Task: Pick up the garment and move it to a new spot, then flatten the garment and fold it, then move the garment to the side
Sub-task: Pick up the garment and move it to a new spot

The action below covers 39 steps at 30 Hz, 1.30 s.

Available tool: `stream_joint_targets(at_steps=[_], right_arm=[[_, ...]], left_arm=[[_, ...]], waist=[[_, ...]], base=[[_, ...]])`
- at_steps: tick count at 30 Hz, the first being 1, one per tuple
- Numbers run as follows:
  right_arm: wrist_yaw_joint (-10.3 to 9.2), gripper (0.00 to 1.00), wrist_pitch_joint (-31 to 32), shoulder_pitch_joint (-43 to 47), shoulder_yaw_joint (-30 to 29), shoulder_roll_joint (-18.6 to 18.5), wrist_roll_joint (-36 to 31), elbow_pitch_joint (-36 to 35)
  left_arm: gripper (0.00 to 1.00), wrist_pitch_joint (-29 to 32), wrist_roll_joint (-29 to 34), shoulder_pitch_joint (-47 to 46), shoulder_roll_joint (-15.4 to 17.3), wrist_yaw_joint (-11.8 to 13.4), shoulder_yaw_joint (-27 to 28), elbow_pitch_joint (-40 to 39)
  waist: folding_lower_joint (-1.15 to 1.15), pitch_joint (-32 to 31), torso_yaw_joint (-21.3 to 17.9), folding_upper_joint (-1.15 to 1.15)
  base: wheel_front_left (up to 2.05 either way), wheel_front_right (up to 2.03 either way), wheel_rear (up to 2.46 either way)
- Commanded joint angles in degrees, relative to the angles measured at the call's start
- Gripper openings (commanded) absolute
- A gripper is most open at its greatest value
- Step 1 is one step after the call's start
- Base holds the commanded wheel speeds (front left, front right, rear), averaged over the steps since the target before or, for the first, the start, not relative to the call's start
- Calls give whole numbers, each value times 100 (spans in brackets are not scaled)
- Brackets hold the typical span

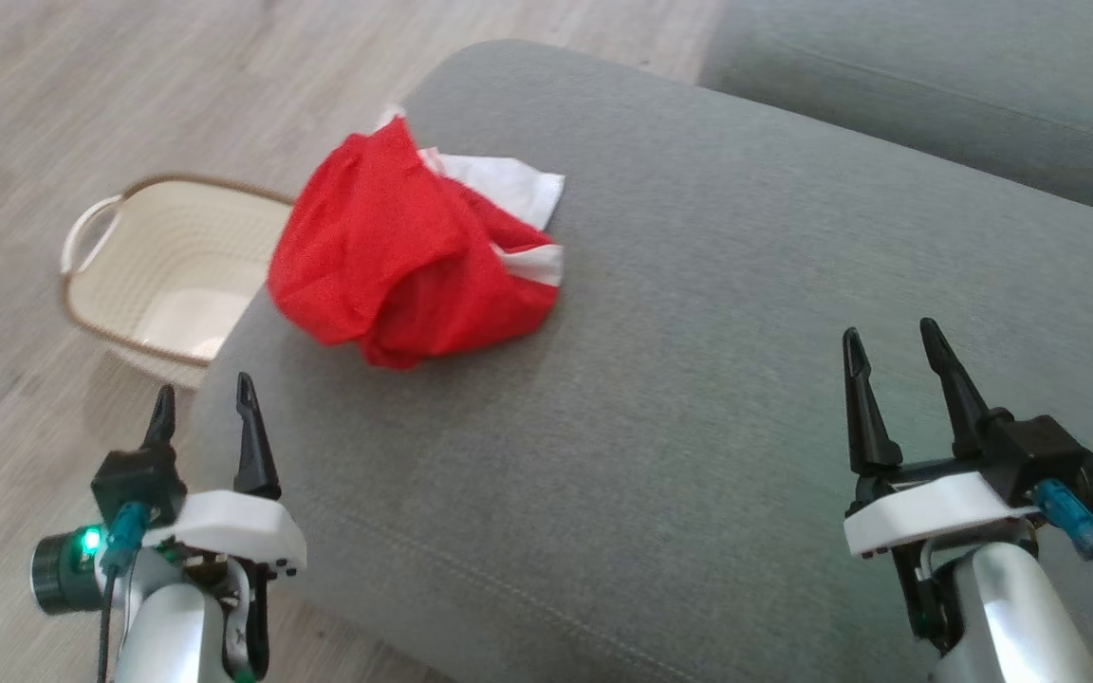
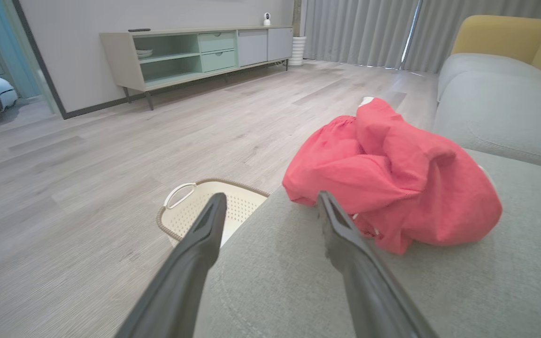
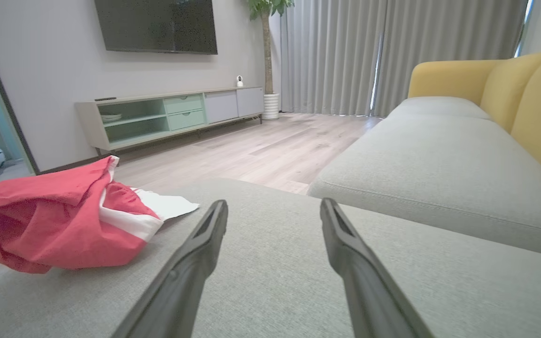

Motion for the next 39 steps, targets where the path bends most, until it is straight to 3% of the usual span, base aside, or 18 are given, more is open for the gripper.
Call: stream_joint_targets(at_steps=[1, 10, 18, 32, 39], right_arm=[[40, 100, -62, -269, 153, -17, -44, -156], [40, 100, -62, -382, 295, -17, -127, -95], [40, 100, -62, -463, 378, -17, -345, -141], [40, 100, -62, -818, 621, -261, -591, -197], [40, 100, -62, -976, 732, -323, -556, -118]], left_arm=[[100, -71, -30, -218, 83, 46, 215, -198], [100, -71, -118, -146, 76, 80, 306, -280], [100, -71, -418, -324, 74, -93, 318, -125], [100, -71, -784, -1831, 106, -1063, 466, 671], [100, -71, -744, -2601, 328, -1240, 495, 1823]], waist=[[0, 60, 183, 0], [0, 184, 383, 0], [0, 442, 216, 0], [0, 1287, -344, 0], [0, 1481, -617, 0]], base=[[0, 0, 0], [0, 0, 0], [0, 0, 0], [0, 0, 0], [0, 0, 0]])
